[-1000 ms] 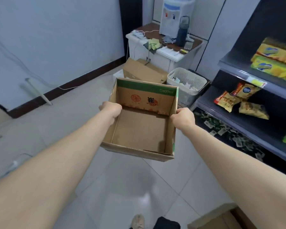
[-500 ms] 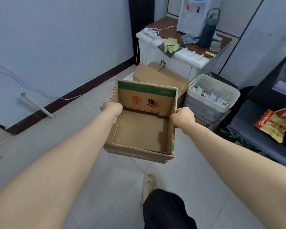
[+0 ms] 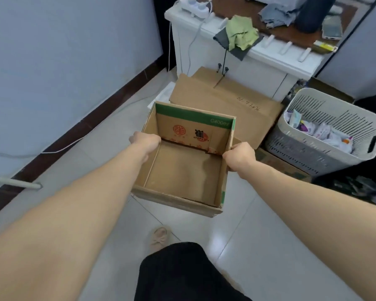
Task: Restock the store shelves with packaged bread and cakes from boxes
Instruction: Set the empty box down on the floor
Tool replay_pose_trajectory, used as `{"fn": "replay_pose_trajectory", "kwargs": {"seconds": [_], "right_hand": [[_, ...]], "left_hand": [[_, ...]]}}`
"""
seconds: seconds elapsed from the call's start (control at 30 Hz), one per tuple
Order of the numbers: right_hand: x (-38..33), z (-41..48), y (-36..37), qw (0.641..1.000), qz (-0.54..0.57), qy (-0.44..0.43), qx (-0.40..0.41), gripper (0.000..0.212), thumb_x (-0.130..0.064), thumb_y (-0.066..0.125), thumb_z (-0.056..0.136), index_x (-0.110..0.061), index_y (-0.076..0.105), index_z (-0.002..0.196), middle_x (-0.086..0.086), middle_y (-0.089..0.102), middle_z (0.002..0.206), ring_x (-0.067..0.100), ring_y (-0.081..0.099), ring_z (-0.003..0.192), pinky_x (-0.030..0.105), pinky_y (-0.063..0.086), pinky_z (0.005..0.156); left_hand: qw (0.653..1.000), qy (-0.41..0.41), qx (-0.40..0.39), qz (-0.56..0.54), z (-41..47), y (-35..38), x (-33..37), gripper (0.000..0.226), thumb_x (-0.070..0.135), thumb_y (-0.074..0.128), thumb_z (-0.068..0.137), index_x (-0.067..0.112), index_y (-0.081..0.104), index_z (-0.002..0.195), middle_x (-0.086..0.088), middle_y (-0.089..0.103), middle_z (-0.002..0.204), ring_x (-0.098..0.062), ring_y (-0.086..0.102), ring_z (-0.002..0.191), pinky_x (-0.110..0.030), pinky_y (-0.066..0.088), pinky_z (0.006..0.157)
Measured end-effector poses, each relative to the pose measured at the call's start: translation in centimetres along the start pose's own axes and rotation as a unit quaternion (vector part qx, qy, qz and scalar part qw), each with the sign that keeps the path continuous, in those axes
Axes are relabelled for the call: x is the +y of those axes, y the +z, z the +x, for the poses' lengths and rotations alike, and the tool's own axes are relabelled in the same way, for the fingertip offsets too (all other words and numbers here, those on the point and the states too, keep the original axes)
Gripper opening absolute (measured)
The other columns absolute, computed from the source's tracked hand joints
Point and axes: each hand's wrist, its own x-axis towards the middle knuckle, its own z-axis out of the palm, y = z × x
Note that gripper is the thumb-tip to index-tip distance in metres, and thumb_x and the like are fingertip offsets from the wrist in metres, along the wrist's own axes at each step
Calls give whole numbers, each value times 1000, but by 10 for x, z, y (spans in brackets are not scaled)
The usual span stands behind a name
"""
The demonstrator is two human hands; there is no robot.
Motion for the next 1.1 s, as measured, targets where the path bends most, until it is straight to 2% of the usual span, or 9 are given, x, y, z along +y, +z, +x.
{"fn": "replay_pose_trajectory", "kwargs": {"seconds": [0.1, 0.17, 0.37, 0.5, 0.67, 0.77, 0.9, 1.0, 1.1], "right_hand": [[9, 61, 48, 999, 14, 52, 6, 15, -8, 53, 84, -4, 63, 94, 15, 65, 91, 32, 65, 81, 45, 59, 73], [21, 104, 81, 997, 24, 77, 15, 18, -5, 50, 85, -1, 62, 97, 15, 64, 92, 32, 64, 81, 38, 59, 67], [73, 212, 175, 992, 35, 119, 28, 10, -2, 46, 88, -1, 55, 92, 15, 56, 88, 31, 54, 77, 30, 39, 53], [115, 263, 221, 988, 41, 144, 29, 5, -2, 50, 86, -1, 55, 87, 15, 54, 84, 31, 52, 75, 31, 41, 60], [157, 317, 262, 985, 64, 160, 22, 23, -3, 49, 87, 0, 59, 108, 19, 63, 103, 37, 61, 97, 40, 55, 80], [169, 334, 272, 983, 109, 147, 0, 30, -4, 51, 87, -5, 59, 116, 15, 64, 110, 34, 62, 101, 42, 54, 87], [171, 324, 261, 980, 152, 122, -26, 44, -3, 48, 94, -6, 44, 137, 6, 55, 125, 28, 52, 119, 24, 39, 89], [163, 301, 235, 980, 157, 122, -13, 40, -9, 50, 95, -5, 45, 135, 11, 53, 133, 28, 50, 122, 23, 36, 86], [155, 268, 195, 984, 133, 117, -23, 49, -15, 53, 95, -6, 39, 141, 10, 46, 142, 28, 45, 130, 31, 37, 106]], "left_hand": [[999, 4, -22, 29, 77, 31, -1, 71, 24, 65, 84, 4, 31, 143, -13, 34, 146, -32, 41, 129, -37, 40, 100], [998, 13, -30, 49, 130, 56, -5, 73, 26, 65, 82, 5, 30, 143, -13, 34, 145, -33, 41, 128, -38, 41, 99], [992, 32, -41, 111, 258, 139, -42, 77, 25, 62, 81, 10, 23, 146, -10, 28, 147, -34, 35, 132, -44, 37, 108], [990, 46, -67, 119, 314, 191, -67, 76, 25, 62, 83, 11, 23, 146, -10, 29, 148, -34, 36, 132, -39, 39, 102], [986, 29, -117, 113, 369, 238, -102, 81, 30, 63, 84, 18, 17, 150, -11, 26, 152, -36, 37, 132, -49, 38, 106], [984, 35, -129, 119, 386, 250, -116, 82, 30, 63, 84, 18, 16, 150, -12, 29, 152, -36, 38, 132, -49, 38, 106], [985, 97, -66, 128, 380, 252, -114, 57, 19, 56, 90, 11, 33, 142, -14, 48, 137, -32, 51, 111, -34, 43, 87], [977, 139, -62, 149, 343, 252, -97, 51, 15, 52, 92, 10, 37, 141, -13, 46, 140, -29, 48, 120, -33, 40, 98], [962, 175, -114, 178, 281, 252, -67, 46, 12, 52, 93, 10, 43, 139, -10, 45, 142, -27, 43, 129, -29, 34, 103]]}}
